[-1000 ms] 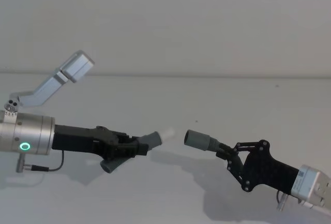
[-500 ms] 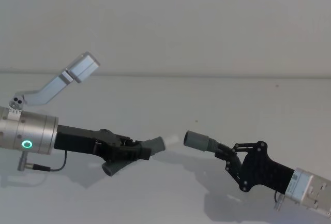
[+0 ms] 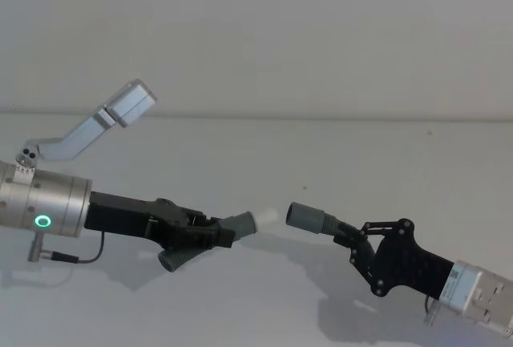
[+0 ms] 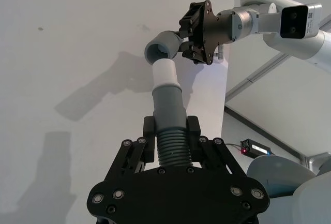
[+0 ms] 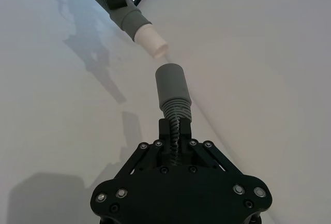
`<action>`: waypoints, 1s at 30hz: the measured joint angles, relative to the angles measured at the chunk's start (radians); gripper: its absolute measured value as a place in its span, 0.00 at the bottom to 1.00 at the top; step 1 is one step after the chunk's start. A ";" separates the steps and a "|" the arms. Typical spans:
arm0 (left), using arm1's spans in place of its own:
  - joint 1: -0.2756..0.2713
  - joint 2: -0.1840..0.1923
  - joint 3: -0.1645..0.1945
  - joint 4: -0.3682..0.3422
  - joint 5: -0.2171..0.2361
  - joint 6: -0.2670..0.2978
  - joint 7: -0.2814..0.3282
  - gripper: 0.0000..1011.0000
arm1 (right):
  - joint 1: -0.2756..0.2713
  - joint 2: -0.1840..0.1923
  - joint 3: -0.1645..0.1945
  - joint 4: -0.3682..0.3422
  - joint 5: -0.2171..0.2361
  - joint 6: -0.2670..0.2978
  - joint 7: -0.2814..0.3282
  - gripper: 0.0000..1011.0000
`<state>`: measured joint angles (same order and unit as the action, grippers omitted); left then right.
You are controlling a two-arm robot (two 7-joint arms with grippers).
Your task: Use both hands to pick up one end of the pipe from the table, align the ends, and insert them.
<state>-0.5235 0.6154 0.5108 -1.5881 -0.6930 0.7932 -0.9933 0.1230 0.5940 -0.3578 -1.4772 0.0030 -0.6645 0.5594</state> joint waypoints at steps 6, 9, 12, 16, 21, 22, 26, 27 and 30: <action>-0.003 0.001 0.004 0.002 0.001 -0.003 -0.002 0.34 | 0.001 -0.001 -0.001 0.003 -0.003 0.000 -0.003 0.08; -0.004 0.001 0.005 0.002 0.002 -0.004 -0.002 0.34 | 0.001 -0.001 -0.001 0.004 -0.004 0.000 -0.004 0.08; -0.005 0.001 0.006 0.003 0.002 -0.005 -0.003 0.34 | 0.001 -0.001 -0.001 0.005 -0.004 0.000 -0.005 0.08; -0.006 0.002 0.007 0.003 0.002 -0.006 -0.003 0.34 | 0.001 -0.002 -0.001 0.006 -0.005 0.000 -0.005 0.08; -0.009 0.003 0.011 0.004 0.003 -0.006 -0.004 0.34 | 0.003 -0.002 -0.001 0.007 -0.006 0.000 -0.006 0.08; -0.011 0.004 0.013 0.004 0.004 -0.006 -0.005 0.34 | 0.004 -0.002 -0.002 0.009 -0.006 -0.002 -0.005 0.08; -0.024 0.009 0.028 0.004 0.014 -0.004 -0.015 0.34 | 0.013 0.000 -0.008 0.017 -0.006 -0.017 0.003 0.09; -0.033 0.013 0.039 0.005 0.019 -0.002 -0.021 0.34 | 0.016 0.001 -0.010 0.019 -0.006 -0.021 0.006 0.08; -0.056 0.021 0.065 0.006 0.036 0.004 -0.040 0.34 | 0.029 0.005 -0.018 0.031 -0.006 -0.041 0.021 0.08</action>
<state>-0.5797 0.6369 0.5758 -1.5820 -0.6570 0.7972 -1.0337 0.1519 0.5992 -0.3758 -1.4467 -0.0029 -0.7056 0.5806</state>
